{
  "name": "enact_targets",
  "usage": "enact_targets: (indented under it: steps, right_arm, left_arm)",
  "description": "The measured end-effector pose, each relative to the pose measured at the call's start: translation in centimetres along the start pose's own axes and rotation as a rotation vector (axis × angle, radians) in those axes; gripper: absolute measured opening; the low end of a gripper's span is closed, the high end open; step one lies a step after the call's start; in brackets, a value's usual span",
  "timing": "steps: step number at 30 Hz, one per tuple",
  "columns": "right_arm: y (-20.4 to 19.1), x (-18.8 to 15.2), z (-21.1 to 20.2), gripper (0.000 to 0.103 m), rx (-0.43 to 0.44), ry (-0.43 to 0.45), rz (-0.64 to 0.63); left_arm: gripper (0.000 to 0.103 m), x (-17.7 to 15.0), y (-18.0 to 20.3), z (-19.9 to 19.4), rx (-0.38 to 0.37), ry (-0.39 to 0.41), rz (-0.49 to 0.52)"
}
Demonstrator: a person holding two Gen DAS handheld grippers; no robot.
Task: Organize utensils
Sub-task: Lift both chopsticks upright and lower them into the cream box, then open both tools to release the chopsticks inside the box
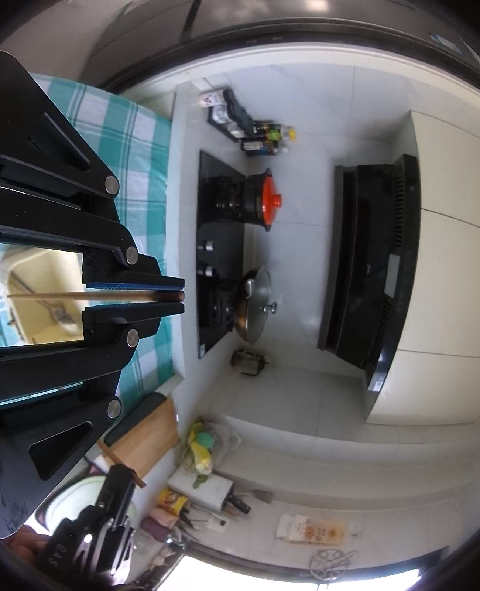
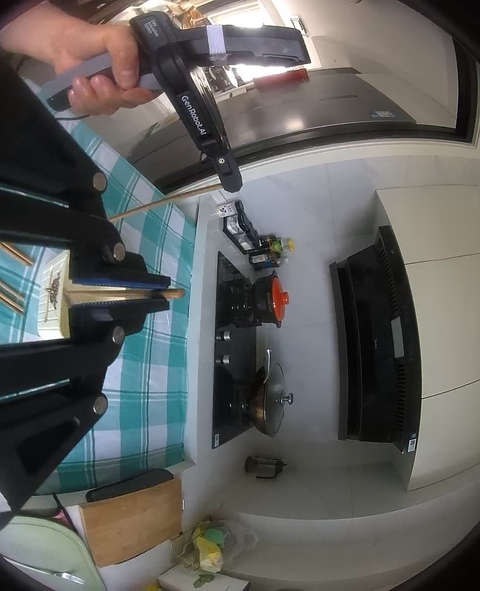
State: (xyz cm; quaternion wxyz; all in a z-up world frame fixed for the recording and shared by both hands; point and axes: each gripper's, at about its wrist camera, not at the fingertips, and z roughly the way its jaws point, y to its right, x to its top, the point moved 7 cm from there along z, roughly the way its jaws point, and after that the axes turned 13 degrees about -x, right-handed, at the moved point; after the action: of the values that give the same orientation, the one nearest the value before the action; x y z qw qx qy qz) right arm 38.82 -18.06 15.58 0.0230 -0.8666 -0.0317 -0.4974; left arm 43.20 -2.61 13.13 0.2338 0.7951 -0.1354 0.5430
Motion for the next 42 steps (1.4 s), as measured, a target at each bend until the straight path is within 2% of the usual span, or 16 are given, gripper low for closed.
enact_targets:
  steps: [6,13,17,21,22,24,25,26,27,28,30,32,34,37,39,42]
  right_arm:
    - [0.6,-0.3,6.2,0.006,-0.007,-0.073,0.013]
    - [1.6,-4.1,13.5,0.006,0.013,-0.256,0.038]
    - [2.0,-6.3,15.6,0.006,0.015,-0.340,0.045]
    - [1.8,-7.8,16.7,0.006,0.030,-0.403,0.038]
    - [1.7,-7.9,17.0,0.007,0.028,-0.412,0.034]
    - [1.6,-8.1,17.2,0.009,0.016,-0.426,0.032]
    - [1.5,-8.1,17.2,0.011,0.014,-0.431,0.030]
    - [1.3,-8.0,17.2,0.023,0.011,-0.433,0.027]
    - [1.2,-7.8,17.1,0.040,0.005,-0.431,0.026]
    - [1.2,-7.6,17.0,0.045,0.001,-0.423,0.026]
    - [1.0,-6.8,15.9,0.047,0.003,-0.394,0.016]
    - [0.9,-5.7,14.1,0.047,-0.003,-0.356,-0.007]
    - [1.0,-4.7,12.1,0.050,-0.009,-0.306,-0.025]
    - [1.4,-3.9,7.6,0.063,-0.025,-0.217,-0.051]
    - [1.7,-4.2,4.8,0.072,-0.044,-0.168,-0.076]
    - [1.8,-6.2,1.0,0.077,-0.075,-0.120,-0.135]
  left_arm:
    - [0.003,-1.8,-1.5,5.8,0.018,-0.073,-0.033]
    - [0.003,-8.3,-4.0,11.9,0.033,-0.304,-0.113]
    - [0.003,-11.9,-5.1,13.9,0.026,-0.422,-0.156]
    - [0.005,-12.6,-5.4,13.8,0.026,-0.449,-0.174]
    - [0.011,-12.6,-5.5,13.7,0.019,-0.452,-0.190]
    - [0.030,-12.5,-5.4,13.3,0.019,-0.456,-0.194]
    - [0.046,-12.3,-5.3,13.1,0.024,-0.453,-0.190]
    - [0.057,-12.1,-5.2,12.9,0.027,-0.446,-0.184]
    - [0.060,-11.7,-4.8,12.2,0.024,-0.433,-0.174]
    - [0.065,-11.4,-4.7,11.9,0.019,-0.424,-0.164]
    - [0.075,-10.7,-4.2,10.6,0.016,-0.405,-0.133]
    - [0.092,-10.2,-3.6,8.2,0.030,-0.377,-0.088]
    - [0.102,-10.3,-2.8,5.4,0.058,-0.356,-0.028]
    - [0.102,-11.4,-2.1,1.1,0.141,-0.331,0.074]
    - [0.102,-13.5,-1.9,-2.1,0.218,-0.329,0.108]
    - [0.102,-17.1,-2.1,-5.6,0.305,-0.335,0.114]
